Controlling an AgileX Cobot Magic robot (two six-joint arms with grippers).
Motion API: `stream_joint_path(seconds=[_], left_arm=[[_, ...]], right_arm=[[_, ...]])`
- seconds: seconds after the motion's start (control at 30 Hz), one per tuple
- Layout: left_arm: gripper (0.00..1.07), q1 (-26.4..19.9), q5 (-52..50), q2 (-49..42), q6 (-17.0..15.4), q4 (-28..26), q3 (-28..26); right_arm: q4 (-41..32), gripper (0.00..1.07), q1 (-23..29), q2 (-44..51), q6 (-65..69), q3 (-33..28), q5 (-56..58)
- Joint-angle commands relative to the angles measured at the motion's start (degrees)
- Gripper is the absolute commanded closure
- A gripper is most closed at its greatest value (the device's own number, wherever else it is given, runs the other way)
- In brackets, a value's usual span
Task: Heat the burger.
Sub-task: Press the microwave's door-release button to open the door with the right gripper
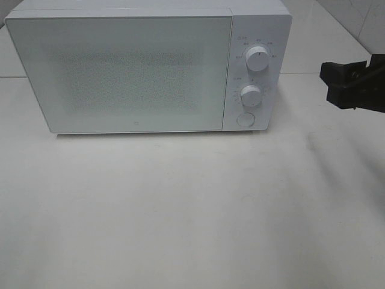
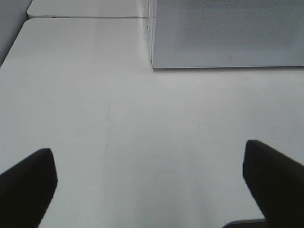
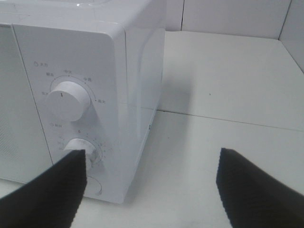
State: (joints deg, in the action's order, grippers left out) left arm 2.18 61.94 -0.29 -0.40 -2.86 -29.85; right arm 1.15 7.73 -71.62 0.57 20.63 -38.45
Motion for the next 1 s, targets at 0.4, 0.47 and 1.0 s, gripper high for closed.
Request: stream_joint_path(seconds=[0.4, 0.47, 1.0], left_arm=[[0.07, 0.06, -0.46, -0.63, -0.06, -0.23, 0.29], [0.07, 0.06, -0.46, -0.63, -0.06, -0.23, 0.29], [0.07, 0.06, -0.46, -0.63, -0.06, -0.23, 0.29]], right_arm=[[-15.93, 0.34, 5.73, -11.46, -11.63, -5.04, -20.63], [-19.48, 0.34, 9.05, -13.35, -14.44, -5.04, -22.69], [-40.85, 0.34, 29.79, -24.92, -16.67, -2.12, -32.14]])
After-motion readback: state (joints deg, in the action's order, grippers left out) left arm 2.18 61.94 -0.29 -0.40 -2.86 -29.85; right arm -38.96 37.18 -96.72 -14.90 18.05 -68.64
